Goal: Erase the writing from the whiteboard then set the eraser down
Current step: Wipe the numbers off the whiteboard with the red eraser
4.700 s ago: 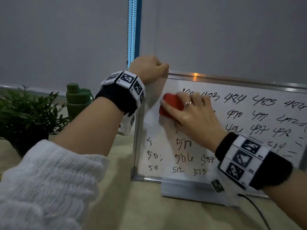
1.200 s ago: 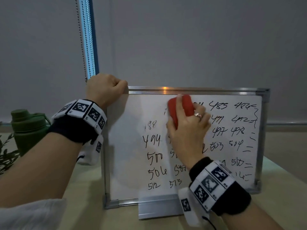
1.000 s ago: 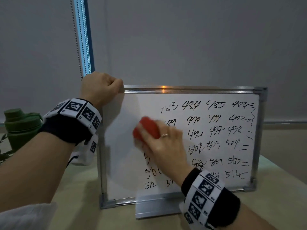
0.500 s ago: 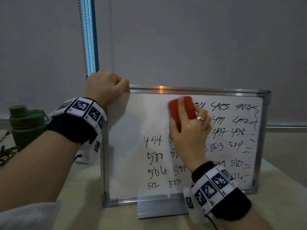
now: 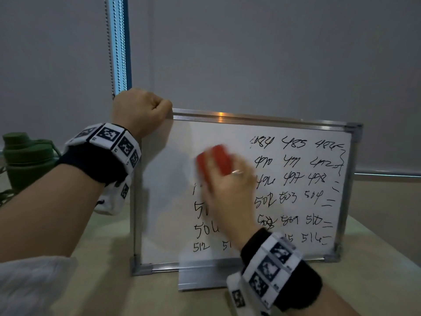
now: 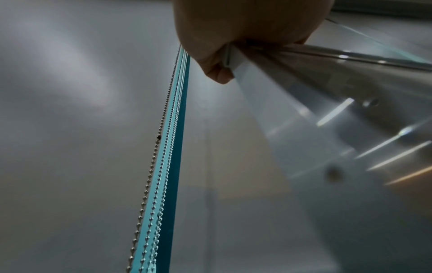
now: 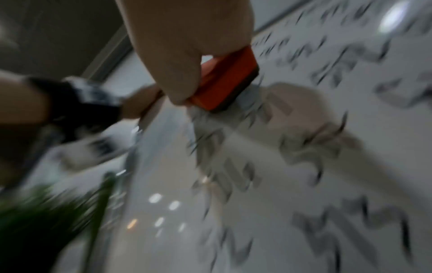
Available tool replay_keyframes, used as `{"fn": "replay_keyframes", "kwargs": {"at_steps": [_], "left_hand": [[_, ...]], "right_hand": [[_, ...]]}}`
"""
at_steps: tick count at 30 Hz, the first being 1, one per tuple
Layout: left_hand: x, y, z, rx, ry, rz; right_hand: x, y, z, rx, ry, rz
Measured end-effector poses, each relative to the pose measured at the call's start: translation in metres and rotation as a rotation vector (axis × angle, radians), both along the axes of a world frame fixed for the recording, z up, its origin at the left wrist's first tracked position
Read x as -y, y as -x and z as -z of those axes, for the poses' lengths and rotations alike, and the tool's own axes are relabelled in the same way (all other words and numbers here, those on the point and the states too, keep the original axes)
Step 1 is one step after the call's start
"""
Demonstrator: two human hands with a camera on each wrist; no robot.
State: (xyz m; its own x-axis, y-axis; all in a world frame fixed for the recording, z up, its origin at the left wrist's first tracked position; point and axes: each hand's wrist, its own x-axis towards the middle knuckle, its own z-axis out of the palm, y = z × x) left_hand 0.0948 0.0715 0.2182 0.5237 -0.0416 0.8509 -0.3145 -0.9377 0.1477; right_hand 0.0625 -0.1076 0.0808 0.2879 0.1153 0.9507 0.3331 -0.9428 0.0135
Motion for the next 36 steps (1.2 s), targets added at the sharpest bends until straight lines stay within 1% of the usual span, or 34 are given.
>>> {"fn": "replay_keyframes", "kwargs": {"at_steps": [2, 3, 4, 7, 8, 9, 10, 11, 13, 14, 15, 16, 17, 19, 20, 21, 22, 23, 25, 26, 27, 28, 29, 31, 32, 33, 34, 36], "left_hand": [[0.000, 0.001, 0.000, 0.015, 0.003, 0.001], [0.000, 0.001, 0.000, 0.021, 0.004, 0.004], [0.000, 0.002, 0.000, 0.023, 0.002, 0.005], [-0.002, 0.002, 0.000, 0.017, 0.004, -0.012], [-0.001, 0.001, 0.000, 0.010, 0.008, -0.015], [-0.001, 0.000, 0.000, 0.005, 0.010, -0.015], [0.000, -0.002, 0.001, 0.004, 0.012, -0.018], [0.000, -0.003, 0.001, 0.005, 0.013, -0.026], [0.000, -0.003, 0.002, 0.008, 0.010, -0.027], [0.000, -0.003, 0.002, 0.017, 0.006, -0.018], [0.001, -0.002, 0.003, 0.030, 0.004, -0.013], [0.001, -0.001, 0.003, 0.037, -0.001, -0.014], [0.002, -0.001, 0.003, 0.039, -0.013, -0.019], [0.001, -0.002, 0.003, 0.037, -0.031, -0.032], [0.000, -0.002, 0.002, 0.038, -0.032, -0.035], [0.000, -0.003, 0.003, 0.037, -0.033, -0.033], [0.000, -0.003, 0.003, 0.038, -0.036, -0.025], [0.000, -0.003, 0.003, 0.040, -0.039, -0.019], [0.001, -0.002, 0.005, 0.049, -0.043, -0.016], [0.001, -0.001, 0.006, 0.056, -0.050, -0.028], [0.001, -0.001, 0.007, 0.070, -0.060, -0.052], [0.001, 0.001, 0.008, 0.087, -0.066, -0.081], [0.003, 0.001, 0.009, 0.100, -0.066, -0.105], [0.008, 0.002, 0.012, 0.098, -0.063, -0.130], [0.012, 0.002, 0.013, 0.078, -0.052, -0.145], [0.016, 0.002, 0.014, 0.052, -0.029, -0.161], [0.021, 0.002, 0.015, 0.022, 0.001, -0.174], [0.029, 0.004, 0.015, -0.025, 0.059, -0.191]], "right_hand": [[-0.024, 0.010, 0.030, 0.012, 0.337, -0.078], [-0.024, 0.008, 0.034, 0.008, 0.397, -0.074], [-0.016, 0.003, 0.030, 0.022, 0.352, -0.056], [0.016, -0.009, 0.000, 0.019, -0.033, 0.048], [0.019, -0.010, -0.008, 0.003, -0.133, 0.087], [0.017, -0.010, -0.009, -0.017, -0.181, 0.107], [0.011, -0.010, -0.005, -0.027, -0.161, 0.100], [0.002, -0.009, 0.004, -0.017, -0.065, 0.062], [-0.005, -0.006, 0.024, 0.022, 0.278, -0.048], [0.001, -0.008, 0.024, 0.031, 0.429, -0.066], [0.010, -0.011, 0.018, 0.048, 0.496, -0.064], [0.021, -0.014, 0.009, 0.065, 0.466, -0.051], [0.032, -0.016, -0.001, 0.061, 0.357, -0.037], [0.044, -0.017, -0.019, 0.010, 0.066, 0.015], [0.043, -0.015, -0.021, -0.016, -0.036, 0.057], [0.038, -0.015, -0.018, -0.030, -0.090, 0.080], [0.030, -0.013, -0.011, -0.032, -0.088, 0.063], [0.019, -0.010, -0.001, -0.023, -0.017, 0.011], [0.006, -0.006, 0.021, 0.019, 0.263, -0.099], [0.007, -0.005, 0.025, 0.022, 0.394, -0.110], [0.013, -0.006, 0.022, 0.027, 0.458, -0.105], [0.020, -0.008, 0.016, 0.044, 0.441, -0.090], [0.027, -0.009, 0.007, 0.046, 0.360, -0.068], [0.034, -0.010, -0.010, 0.021, 0.130, -0.011], [0.032, -0.009, -0.013, -0.012, 0.054, 0.012], [0.028, -0.007, -0.011, -0.033, 0.030, 0.020], [0.021, -0.003, -0.005, -0.037, 0.061, 0.013], [0.008, 0.004, 0.015, -0.031, 0.259, -0.063]]}}
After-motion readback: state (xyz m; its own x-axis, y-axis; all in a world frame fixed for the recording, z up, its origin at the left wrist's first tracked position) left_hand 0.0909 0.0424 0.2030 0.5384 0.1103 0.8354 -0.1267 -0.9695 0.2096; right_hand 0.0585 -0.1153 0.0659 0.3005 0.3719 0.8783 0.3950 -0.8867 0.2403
